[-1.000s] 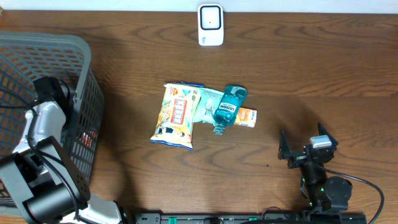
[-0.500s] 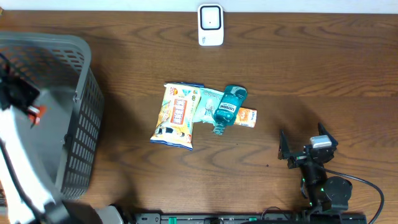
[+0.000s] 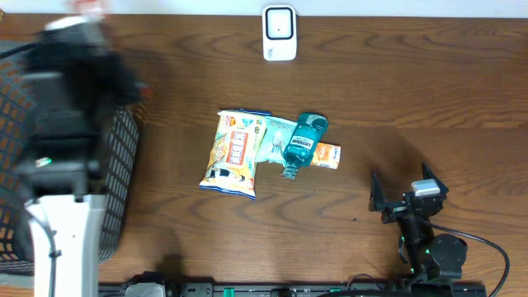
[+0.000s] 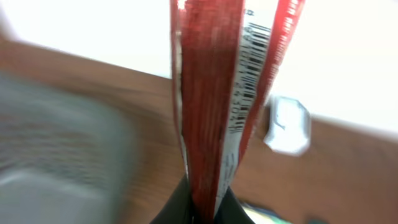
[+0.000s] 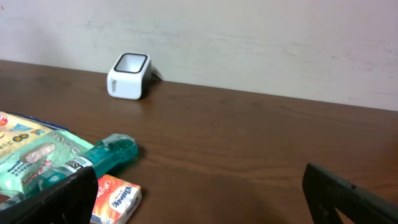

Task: Scan the item barcode
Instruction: 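Lift the red snack bar out and set it left of the yellow pack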

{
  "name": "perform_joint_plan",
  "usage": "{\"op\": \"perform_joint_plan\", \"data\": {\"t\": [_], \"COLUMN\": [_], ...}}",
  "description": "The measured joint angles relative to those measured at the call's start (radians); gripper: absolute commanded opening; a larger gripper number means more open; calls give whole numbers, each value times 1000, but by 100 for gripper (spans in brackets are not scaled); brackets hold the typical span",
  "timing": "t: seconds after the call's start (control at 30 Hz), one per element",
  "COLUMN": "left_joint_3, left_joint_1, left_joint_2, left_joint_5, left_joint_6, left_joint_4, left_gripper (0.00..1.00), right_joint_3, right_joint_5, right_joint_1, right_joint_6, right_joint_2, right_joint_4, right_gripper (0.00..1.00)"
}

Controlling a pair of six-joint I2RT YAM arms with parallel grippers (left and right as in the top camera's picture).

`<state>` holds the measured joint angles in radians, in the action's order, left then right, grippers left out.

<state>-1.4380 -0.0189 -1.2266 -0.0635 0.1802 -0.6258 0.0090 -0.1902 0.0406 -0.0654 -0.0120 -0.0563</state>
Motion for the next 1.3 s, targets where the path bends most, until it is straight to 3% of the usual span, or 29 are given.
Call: {"op": "perform_joint_plan", "data": {"t": [0.2, 0.63, 0.67, 0.7, 0.73, 1.03, 1.17, 1.3], "left_joint_3": [5, 25, 25, 25, 25, 26, 15, -58], "left_joint_1": [-219, -212, -212, -213, -213, -213, -213, -213], "left_joint_2": [-163, -665, -691, -710, -726, -696, -560, -365], "left_joint_5": [121, 183, 183, 182, 183, 183, 188, 249], "left_joint_6": [-40, 52, 61, 69, 74, 45, -27, -84], "left_joint_4": [-63, -117, -119, -122, -124, -138, -108, 40], "left_gripper": [8, 8, 26, 65, 98, 98, 98, 98], "right_joint_3": [0, 0, 0, 0, 0, 0, 0, 0], "right_joint_5": [0, 0, 0, 0, 0, 0, 0, 0], "right_joint_1": [0, 0, 0, 0, 0, 0, 0, 0], "right_joint_6": [0, 0, 0, 0, 0, 0, 0, 0], "right_joint_2": [0, 0, 0, 0, 0, 0, 0, 0], "right_joint_4": [0, 0, 0, 0, 0, 0, 0, 0], "right_gripper": [99, 99, 99, 99, 99, 99, 99, 99]}}
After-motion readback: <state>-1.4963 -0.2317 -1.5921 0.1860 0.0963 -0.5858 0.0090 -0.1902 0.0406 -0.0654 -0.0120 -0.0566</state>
